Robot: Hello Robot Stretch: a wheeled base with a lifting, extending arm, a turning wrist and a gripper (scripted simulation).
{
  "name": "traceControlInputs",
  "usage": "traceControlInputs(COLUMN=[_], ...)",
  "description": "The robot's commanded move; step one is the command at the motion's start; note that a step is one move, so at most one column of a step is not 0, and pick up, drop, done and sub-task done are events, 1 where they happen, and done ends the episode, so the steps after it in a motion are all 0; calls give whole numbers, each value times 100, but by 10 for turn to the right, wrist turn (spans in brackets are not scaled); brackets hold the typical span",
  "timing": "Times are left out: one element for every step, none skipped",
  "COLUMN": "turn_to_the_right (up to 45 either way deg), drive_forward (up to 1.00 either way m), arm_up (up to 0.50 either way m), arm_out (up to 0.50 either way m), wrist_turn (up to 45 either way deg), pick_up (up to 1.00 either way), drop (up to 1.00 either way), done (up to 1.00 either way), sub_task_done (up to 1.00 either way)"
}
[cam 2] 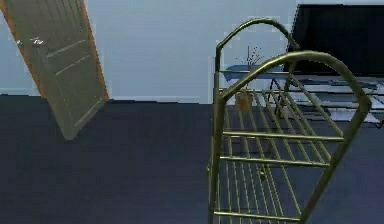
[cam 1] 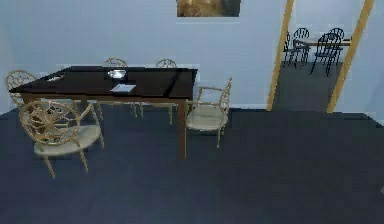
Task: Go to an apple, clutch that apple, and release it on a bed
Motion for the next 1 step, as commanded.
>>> traceControlInputs(turn_to_the_right=[420], drive_forward=[0], arm_up=[0], arm_out=[0], wrist_turn=[0], pick_up=[0], drop=[0], done=[0], sub_task_done=[0])
